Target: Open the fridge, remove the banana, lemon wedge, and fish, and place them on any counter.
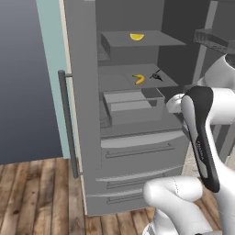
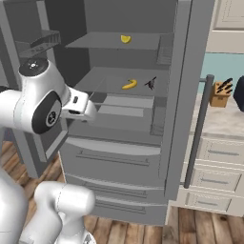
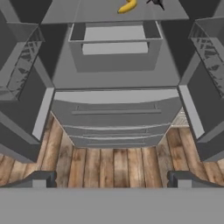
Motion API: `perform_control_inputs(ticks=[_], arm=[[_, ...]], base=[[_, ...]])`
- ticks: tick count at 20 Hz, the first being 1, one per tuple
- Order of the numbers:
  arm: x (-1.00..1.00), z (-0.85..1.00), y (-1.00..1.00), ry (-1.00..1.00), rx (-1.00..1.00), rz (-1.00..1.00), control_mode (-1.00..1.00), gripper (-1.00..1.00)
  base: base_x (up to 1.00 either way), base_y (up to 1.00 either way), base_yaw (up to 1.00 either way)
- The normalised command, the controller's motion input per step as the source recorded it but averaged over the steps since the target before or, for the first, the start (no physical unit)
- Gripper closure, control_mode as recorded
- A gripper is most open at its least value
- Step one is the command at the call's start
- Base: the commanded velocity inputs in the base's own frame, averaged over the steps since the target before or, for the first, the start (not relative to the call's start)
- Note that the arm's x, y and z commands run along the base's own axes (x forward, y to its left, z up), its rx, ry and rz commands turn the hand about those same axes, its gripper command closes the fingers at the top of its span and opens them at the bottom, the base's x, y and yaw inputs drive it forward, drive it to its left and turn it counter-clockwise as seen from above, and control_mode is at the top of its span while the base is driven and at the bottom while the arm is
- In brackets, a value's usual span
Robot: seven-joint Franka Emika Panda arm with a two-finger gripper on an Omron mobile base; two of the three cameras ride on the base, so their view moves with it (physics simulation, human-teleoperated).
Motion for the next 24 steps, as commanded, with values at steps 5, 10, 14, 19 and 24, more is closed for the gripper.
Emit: perform_control_inputs(ticks=[5, 10, 14, 19, 24], arm=[[0.0, 0.0, 0.0, 0.0, 0.0, 0.0, 1.0, -1.0], [0.0, 0.0, 0.0, 0.0, 0.0, 0.0, 1.0, -1.0], [0.0, 0.0, 0.0, 0.0, 0.0, 0.0, 1.0, -1.0], [0.0, 0.0, 0.0, 0.0, 0.0, 0.0, 1.0, -1.0], [0.0, 0.0, 0.0, 0.0, 0.0, 0.0, 1.0, -1.0]], base=[[0.14, 0.0, 0.0], [0.14, 0.0, 0.0], [0.38, 0.0, 0.0], [0.85, -0.11, 0.0], [0.8, -0.18, 0.0]])
